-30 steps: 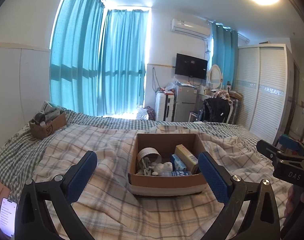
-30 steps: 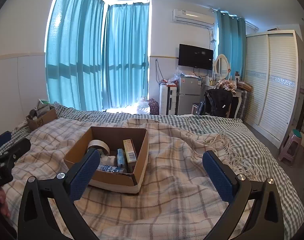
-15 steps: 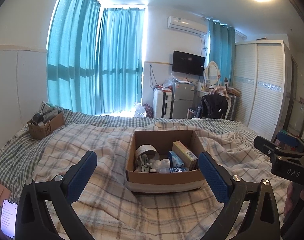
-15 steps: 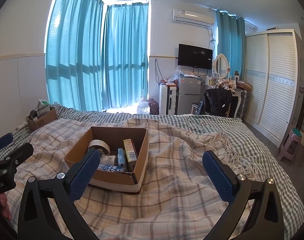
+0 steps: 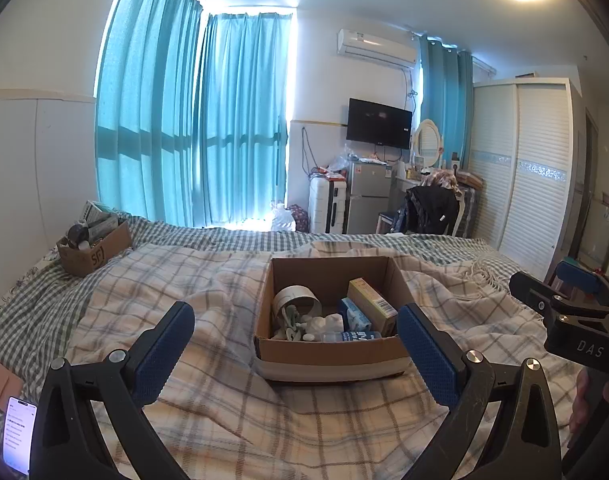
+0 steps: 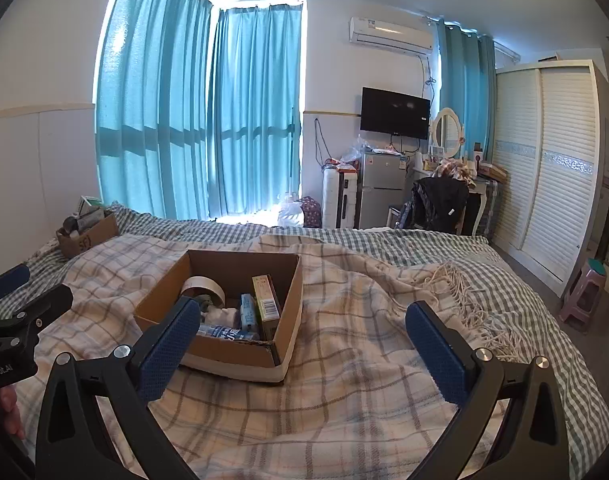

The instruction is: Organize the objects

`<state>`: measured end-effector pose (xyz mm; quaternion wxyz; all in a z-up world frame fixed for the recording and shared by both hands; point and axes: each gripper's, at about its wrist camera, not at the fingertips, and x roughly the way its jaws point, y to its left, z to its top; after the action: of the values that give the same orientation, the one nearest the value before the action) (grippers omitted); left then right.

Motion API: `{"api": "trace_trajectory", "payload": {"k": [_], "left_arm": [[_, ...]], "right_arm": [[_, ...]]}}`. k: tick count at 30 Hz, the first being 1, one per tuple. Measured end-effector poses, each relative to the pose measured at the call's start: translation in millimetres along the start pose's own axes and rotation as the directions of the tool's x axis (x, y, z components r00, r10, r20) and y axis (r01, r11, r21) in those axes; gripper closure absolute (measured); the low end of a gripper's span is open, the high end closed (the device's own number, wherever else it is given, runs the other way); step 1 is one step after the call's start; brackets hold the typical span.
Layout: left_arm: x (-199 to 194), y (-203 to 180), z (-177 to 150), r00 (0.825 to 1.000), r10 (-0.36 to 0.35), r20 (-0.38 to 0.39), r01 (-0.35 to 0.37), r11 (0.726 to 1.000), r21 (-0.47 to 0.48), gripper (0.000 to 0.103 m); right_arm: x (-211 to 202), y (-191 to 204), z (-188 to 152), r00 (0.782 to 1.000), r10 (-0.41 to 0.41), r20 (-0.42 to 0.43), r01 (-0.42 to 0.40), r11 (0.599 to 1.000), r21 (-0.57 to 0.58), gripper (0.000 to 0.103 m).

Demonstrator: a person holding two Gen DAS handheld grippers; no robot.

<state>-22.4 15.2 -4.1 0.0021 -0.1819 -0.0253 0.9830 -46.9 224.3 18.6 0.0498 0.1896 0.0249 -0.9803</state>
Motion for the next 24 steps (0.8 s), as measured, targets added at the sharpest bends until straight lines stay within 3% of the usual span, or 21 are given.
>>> {"api": "trace_trajectory", "payload": {"k": [24], "left_arm": [[-2.3, -0.3, 0.3, 1.000, 0.006, 0.010, -0.006, 1.000, 0.007, 0.000]], "right_arm": [[-1.1, 4.9, 1.3, 1.000, 0.004, -0.004, -0.004, 1.000, -0.014, 0.000]]}}
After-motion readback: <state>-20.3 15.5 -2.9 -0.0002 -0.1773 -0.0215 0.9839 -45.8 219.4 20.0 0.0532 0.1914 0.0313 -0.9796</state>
